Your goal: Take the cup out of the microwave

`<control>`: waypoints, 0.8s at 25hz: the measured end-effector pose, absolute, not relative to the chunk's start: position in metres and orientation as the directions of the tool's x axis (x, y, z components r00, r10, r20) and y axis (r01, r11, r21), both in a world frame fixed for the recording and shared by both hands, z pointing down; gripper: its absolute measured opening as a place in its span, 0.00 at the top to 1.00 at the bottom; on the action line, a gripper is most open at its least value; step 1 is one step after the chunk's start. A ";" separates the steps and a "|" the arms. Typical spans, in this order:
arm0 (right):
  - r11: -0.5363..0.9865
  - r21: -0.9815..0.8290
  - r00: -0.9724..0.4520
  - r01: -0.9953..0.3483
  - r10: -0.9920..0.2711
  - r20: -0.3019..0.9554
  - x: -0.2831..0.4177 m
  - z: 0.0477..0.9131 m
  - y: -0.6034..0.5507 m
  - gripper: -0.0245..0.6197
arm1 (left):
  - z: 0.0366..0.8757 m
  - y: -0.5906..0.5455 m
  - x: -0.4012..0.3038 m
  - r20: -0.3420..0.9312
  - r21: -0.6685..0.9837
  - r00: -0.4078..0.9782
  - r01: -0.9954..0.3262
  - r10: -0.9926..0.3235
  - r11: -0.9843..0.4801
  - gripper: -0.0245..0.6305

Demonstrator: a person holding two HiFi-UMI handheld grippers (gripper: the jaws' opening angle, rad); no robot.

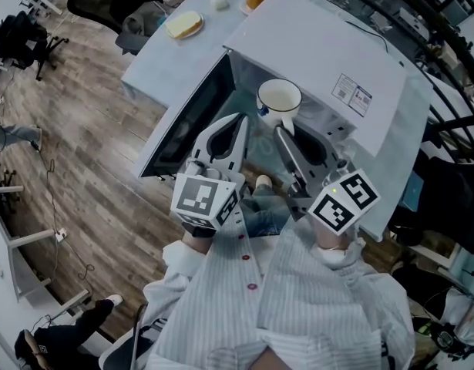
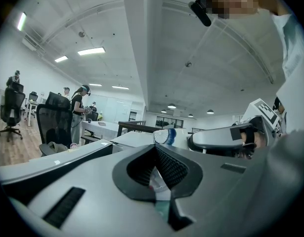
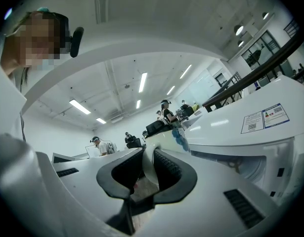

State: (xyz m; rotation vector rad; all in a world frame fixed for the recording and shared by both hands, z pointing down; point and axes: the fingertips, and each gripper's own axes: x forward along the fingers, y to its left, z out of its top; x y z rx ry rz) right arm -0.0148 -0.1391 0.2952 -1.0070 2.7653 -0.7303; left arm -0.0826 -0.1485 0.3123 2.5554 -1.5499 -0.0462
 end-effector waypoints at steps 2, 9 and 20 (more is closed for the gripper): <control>0.663 -0.475 -0.773 -0.579 -0.632 0.060 -0.014 0.295 -0.139 0.83 | 0.312 -0.149 -0.083 0.051 0.147 0.466 -0.878 -0.883 -0.455 0.95; 0.659 -0.479 -0.773 -0.580 -0.631 0.067 -0.013 0.297 -0.139 0.83 | 0.314 -0.148 -0.081 0.056 0.152 0.469 -0.877 -0.882 -0.457 0.95; 0.659 -0.486 -0.778 -0.575 -0.624 0.075 -0.015 0.300 -0.139 0.83 | 0.316 -0.149 -0.081 0.066 0.158 0.474 -0.874 -0.878 -0.460 0.95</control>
